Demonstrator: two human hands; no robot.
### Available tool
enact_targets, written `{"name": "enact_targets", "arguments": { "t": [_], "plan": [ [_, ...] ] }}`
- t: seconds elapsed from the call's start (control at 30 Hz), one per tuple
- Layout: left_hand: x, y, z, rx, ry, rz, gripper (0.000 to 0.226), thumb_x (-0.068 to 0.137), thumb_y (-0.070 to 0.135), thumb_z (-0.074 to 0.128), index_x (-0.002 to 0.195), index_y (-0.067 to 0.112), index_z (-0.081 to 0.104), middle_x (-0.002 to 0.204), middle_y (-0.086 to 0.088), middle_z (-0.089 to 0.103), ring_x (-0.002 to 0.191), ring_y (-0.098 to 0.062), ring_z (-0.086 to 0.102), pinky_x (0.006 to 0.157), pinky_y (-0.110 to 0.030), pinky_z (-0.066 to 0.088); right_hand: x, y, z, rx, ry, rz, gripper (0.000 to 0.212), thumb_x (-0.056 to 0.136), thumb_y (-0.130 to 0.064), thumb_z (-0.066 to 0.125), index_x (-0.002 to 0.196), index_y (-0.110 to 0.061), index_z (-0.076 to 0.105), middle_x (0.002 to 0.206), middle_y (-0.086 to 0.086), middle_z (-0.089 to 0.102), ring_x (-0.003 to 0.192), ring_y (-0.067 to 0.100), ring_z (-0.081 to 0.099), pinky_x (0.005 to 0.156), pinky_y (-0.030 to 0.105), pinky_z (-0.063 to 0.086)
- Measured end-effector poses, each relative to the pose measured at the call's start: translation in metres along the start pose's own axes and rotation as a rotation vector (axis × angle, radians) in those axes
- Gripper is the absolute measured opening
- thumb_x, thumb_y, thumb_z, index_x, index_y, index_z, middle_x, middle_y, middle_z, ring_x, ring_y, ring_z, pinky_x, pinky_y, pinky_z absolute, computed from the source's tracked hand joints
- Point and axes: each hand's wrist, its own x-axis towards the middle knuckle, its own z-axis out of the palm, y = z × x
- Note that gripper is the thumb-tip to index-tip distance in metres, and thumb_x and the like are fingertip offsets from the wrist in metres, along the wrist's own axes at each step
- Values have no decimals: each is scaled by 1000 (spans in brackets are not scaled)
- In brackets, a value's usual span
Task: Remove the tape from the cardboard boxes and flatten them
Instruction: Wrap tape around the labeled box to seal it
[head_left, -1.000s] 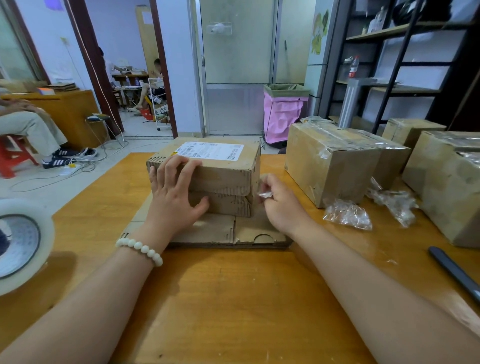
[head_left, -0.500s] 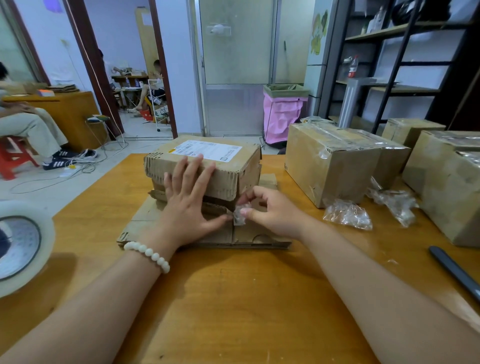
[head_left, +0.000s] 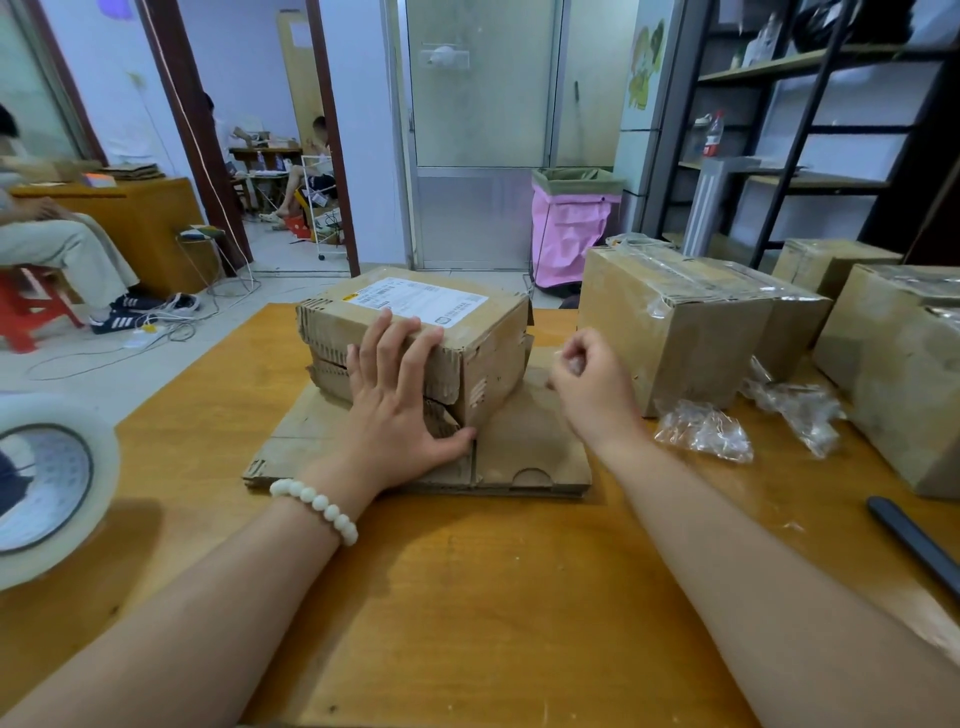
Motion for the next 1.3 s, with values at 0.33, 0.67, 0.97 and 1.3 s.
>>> {"name": "enact_targets", "arguments": {
  "t": [0.33, 0.67, 0.97, 1.3],
  "plan": [
    [0, 1, -2, 18, -2, -1, 90, 63, 61, 60, 136, 18, 29, 137, -4, 27, 138, -31, 20, 103, -73, 24, 5, -18, -32, -578, -109, 66, 23, 96, -12, 35, 111, -7, 53, 117, 8, 38, 96, 26, 51, 86, 40, 46],
    [0, 1, -2, -4, -2, -1, 88, 64, 60, 61, 135, 19, 30, 136, -3, 28, 138, -32, 21, 103, -73, 24, 20, 0, -89, -1067, -84, 514, 53, 88, -21, 62, 134, -3, 41, 133, 19, 41, 122, 36, 40, 97, 46, 40],
    [-2, 0, -4, 7, -20, 7, 88, 65, 60, 60, 136, 18, 29, 137, -4, 27, 138, -32, 20, 103, -73, 24, 23, 14, -80, -1055, -227, 625, 31, 87, -2, 60, 118, 1, 59, 124, 19, 56, 108, 32, 55, 80, 35, 43],
    [-1, 0, -4, -2, -30, 1, 87, 66, 60, 60, 136, 20, 28, 138, -3, 26, 139, -32, 18, 102, -75, 24, 20, 13, -73, -1169, -554, 439, 22, 96, -8, 48, 113, -2, 59, 85, 8, 54, 75, 19, 53, 73, 29, 43]
  ]
}}
